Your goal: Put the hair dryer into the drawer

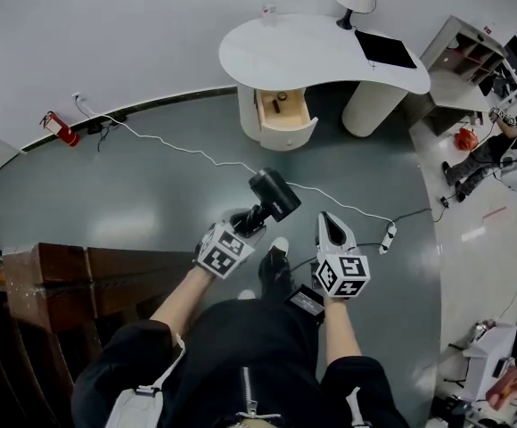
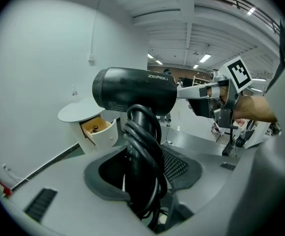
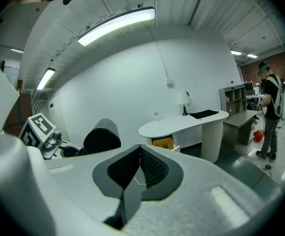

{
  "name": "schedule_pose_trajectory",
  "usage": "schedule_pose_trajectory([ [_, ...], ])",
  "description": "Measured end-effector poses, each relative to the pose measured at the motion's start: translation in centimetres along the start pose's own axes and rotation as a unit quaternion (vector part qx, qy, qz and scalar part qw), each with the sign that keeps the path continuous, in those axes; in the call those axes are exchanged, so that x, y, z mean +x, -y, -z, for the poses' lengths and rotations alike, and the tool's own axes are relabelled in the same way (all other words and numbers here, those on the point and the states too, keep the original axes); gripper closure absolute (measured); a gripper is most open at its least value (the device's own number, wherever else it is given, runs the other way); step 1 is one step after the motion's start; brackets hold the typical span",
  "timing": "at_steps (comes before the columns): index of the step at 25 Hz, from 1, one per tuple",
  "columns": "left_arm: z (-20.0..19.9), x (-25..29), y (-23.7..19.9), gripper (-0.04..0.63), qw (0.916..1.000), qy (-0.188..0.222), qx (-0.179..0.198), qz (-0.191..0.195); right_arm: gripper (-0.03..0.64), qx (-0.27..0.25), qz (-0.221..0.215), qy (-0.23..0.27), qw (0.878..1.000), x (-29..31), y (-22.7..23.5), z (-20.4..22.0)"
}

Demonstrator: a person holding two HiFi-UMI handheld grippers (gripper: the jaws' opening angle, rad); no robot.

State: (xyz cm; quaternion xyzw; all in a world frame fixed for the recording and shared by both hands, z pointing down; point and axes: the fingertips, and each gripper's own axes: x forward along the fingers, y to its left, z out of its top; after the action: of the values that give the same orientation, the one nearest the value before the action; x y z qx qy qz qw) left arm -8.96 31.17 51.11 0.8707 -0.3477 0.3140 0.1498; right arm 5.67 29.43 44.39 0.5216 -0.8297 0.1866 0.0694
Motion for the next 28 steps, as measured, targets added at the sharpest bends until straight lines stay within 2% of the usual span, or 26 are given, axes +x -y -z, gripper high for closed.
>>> schedule_pose_trajectory([
  [15,-7.5,8.8,-5.7,0.391,0.999,-0.024,-0.024,-0.028,0.612,0.002,-0.04,-0.017,0.999,10.5,9.0,-5.5],
  [19,-8.8,9.9,-6.6,0.391,0.9985,-0.032,-0.018,-0.04,0.612,0.004,-0.058,-0.008,0.998,12.7,9.9,-6.7],
  [28,-10.4,11.6,-8.7,0.391,0.9971,-0.037,-0.03,-0.059,0.612,0.008,-0.084,-0.016,0.996,15.3,11.3,-7.7],
])
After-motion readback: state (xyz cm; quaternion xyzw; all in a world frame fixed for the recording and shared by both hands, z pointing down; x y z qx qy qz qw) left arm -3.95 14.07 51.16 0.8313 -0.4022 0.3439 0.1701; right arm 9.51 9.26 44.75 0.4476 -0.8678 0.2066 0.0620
